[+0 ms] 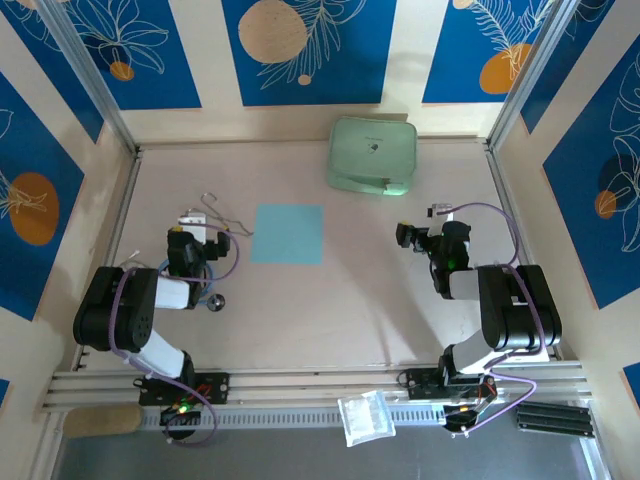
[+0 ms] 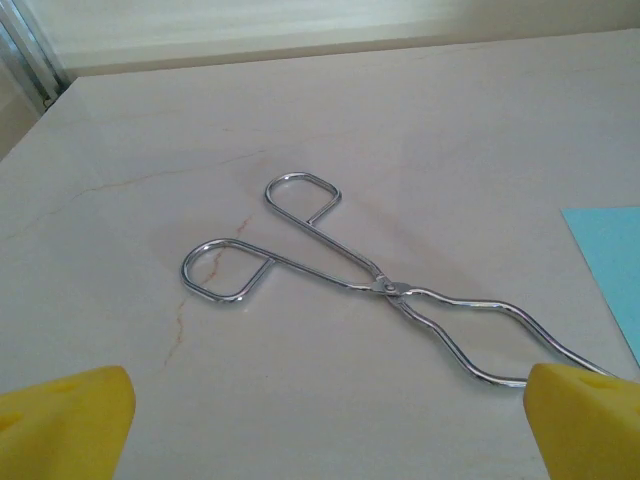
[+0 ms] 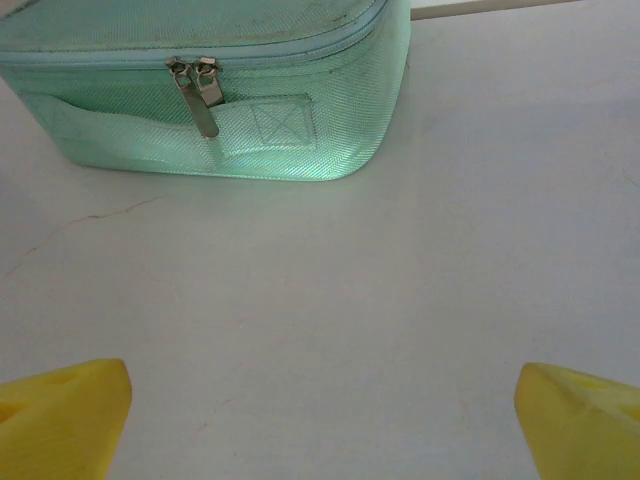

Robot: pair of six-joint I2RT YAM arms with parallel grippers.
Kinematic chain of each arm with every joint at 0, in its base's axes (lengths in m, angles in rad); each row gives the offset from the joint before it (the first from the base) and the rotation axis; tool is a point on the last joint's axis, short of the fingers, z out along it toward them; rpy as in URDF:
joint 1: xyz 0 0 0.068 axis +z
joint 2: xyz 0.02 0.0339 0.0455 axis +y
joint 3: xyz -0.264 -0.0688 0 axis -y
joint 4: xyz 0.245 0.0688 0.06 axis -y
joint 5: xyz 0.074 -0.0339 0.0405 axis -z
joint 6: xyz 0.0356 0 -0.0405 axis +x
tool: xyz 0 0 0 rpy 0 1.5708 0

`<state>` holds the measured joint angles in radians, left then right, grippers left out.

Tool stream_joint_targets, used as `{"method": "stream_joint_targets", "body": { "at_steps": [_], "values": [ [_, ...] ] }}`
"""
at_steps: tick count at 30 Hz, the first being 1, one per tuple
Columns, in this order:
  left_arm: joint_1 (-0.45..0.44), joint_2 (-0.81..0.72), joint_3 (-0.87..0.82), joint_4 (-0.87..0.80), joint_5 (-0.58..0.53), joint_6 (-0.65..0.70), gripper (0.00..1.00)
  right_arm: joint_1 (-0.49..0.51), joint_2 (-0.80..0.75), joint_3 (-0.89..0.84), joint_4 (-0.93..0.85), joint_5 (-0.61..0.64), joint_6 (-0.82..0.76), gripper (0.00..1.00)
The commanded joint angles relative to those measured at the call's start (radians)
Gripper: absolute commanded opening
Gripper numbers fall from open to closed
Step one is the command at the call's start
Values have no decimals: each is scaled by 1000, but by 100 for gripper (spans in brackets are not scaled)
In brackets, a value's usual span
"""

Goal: Fold a paper plane with a square sheet of paper (pick it up from the middle)

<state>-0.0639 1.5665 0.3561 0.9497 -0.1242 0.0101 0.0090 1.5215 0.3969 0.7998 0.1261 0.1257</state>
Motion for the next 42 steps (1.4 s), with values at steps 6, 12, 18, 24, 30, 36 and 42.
{"method": "stream_joint_targets", "body": {
  "at_steps": [6, 12, 18, 24, 30, 36, 42],
  "values": [
    [-8, -2, 10, 7, 9, 19, 99, -4, 0, 18, 7, -16, -20, 99],
    [-7, -3, 10, 6, 9, 19, 100, -5, 2, 20, 6, -16, -19, 99],
    [-8, 0, 14, 3, 8, 19, 99, -4, 2, 19, 6, -17, -19, 99],
    [-8, -1, 14, 1, 8, 19, 99, -7, 2, 21, 2, -21, -18, 99],
    [-7, 0, 14, 1, 8, 21, 99, -7, 2, 20, 2, -23, -18, 99],
    [-11, -7, 9, 10, -11, 16, 99, -2, -39, 33, -45, -16, -22, 99],
    [-10, -154, 41, -172, -32, 11, 100, 42, -180, 131, -305, 62, -40, 99]
  ]
}}
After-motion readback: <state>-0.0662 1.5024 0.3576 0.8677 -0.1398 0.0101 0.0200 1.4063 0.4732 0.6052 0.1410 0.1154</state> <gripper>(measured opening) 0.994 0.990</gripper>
